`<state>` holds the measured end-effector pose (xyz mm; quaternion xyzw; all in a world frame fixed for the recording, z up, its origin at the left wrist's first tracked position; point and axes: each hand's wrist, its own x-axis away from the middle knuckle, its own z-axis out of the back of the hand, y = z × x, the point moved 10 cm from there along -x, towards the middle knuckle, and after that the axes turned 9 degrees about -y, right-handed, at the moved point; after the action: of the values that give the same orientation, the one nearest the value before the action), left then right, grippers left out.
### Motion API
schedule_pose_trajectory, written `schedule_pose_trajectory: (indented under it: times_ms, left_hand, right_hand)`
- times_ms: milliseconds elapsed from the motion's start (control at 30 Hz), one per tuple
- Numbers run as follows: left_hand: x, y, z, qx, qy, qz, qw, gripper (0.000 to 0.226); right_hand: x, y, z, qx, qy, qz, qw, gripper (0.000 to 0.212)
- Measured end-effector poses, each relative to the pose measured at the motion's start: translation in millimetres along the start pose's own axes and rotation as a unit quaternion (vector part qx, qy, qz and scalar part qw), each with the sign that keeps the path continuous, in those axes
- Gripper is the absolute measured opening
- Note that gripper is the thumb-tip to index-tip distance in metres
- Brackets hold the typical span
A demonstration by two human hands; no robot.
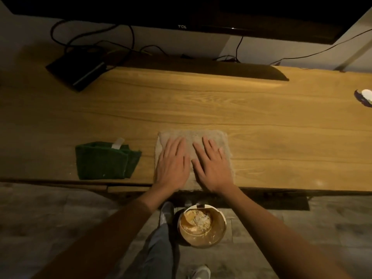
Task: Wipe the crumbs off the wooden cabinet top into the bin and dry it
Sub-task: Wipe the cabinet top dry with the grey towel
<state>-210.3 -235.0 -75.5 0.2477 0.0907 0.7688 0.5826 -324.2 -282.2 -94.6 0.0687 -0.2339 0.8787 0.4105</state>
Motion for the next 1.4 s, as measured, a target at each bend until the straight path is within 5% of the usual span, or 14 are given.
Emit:
schedule_pose_trajectory:
  times_ms: [433, 967, 1400]
  left_hand:
    - [-41.1, -21.1, -21.6, -0.084, 0.052, 0.079, 0.992, 0.057]
    - [-232.0, -20.5, 43.5, -0.068, 0.093, 0.060, 0.992, 0.059]
    - [-348.4, -17.2, 83.5, -0.145, 0.064, 0.126, 0.979, 0.062]
  right_hand:
    - [-25.9, 18.6, 0.7, 0.046, 0.046, -0.053, 0.996, 0.060]
    - [-207.7, 67.7, 77.3, 0.063, 0.075, -0.081, 0.992, 0.056]
    - [-313.6, 102.0, 138.0, 0.070, 0.113, -0.136, 0.982, 0.062]
